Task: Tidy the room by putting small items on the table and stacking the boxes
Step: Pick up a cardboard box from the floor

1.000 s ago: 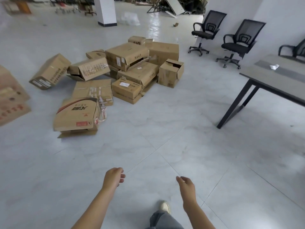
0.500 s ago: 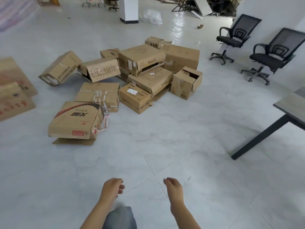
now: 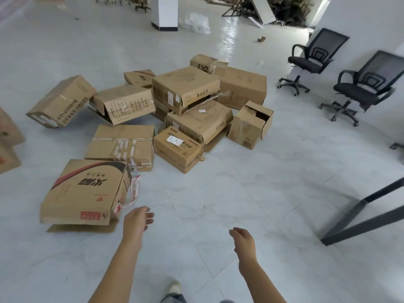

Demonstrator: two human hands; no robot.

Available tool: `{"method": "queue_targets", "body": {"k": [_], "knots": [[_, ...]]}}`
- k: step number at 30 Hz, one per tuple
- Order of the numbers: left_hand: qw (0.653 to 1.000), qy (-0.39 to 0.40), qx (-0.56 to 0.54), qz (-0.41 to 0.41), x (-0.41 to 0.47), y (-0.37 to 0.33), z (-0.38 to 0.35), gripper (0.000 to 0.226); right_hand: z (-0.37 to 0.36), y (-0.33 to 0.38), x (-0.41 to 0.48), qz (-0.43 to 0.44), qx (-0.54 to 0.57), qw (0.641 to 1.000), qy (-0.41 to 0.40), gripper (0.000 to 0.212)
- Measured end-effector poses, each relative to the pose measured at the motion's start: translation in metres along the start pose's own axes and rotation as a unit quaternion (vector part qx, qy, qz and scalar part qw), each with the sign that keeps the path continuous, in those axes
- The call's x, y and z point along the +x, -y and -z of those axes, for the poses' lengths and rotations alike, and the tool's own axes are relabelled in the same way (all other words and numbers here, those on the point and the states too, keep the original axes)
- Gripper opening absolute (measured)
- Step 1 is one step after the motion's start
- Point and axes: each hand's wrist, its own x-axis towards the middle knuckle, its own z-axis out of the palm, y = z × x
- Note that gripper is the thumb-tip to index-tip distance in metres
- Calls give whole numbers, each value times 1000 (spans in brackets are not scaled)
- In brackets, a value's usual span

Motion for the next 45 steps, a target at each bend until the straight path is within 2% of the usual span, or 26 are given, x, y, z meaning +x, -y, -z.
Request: {"method": "queue_targets", "body": {"k": [5, 8, 16, 20, 23, 26, 30, 35, 38, 41, 45], "knots": [[987, 108, 104, 56, 16, 14, -61, 14, -8, 9, 24, -54, 15, 998, -37, 19], [968, 159, 190, 49, 29, 15, -89, 18, -11, 21, 54, -77, -9, 996, -46, 10], [993, 1, 107, 52, 140, -63, -130, 14, -46, 123, 193, -43, -26, 999, 7, 11], [995, -35, 90, 25, 183, -120, -177, 20, -44, 204, 267, -8, -3, 1000, -14, 23], [997, -13, 69, 17, 209, -153, -218, 27, -41, 248, 302, 25, 3, 1000, -9, 21], [993, 4, 114, 4, 206, -162, -265, 13, -35, 254, 324, -3, 6, 1000, -12, 24], [983, 73, 165, 37, 215, -165, -314, 15, -22, 253, 350, -53, 5, 999, -13, 12], [992, 0, 126, 15, 288, -212, -338, 16, -5, 280, 407, -82, 16, 995, -50, 15], [993, -6, 120, 20, 342, -242, -373, 15, 2, 308, 446, -87, 34, 993, -74, 10], [990, 42, 134, 13, 372, -278, -427, 17, 1, 347, 487, -85, 29, 992, -93, 16], [982, 110, 150, -13, 402, -328, -491, 24, -15, 403, 536, -54, 21, 994, -89, 7]]}}
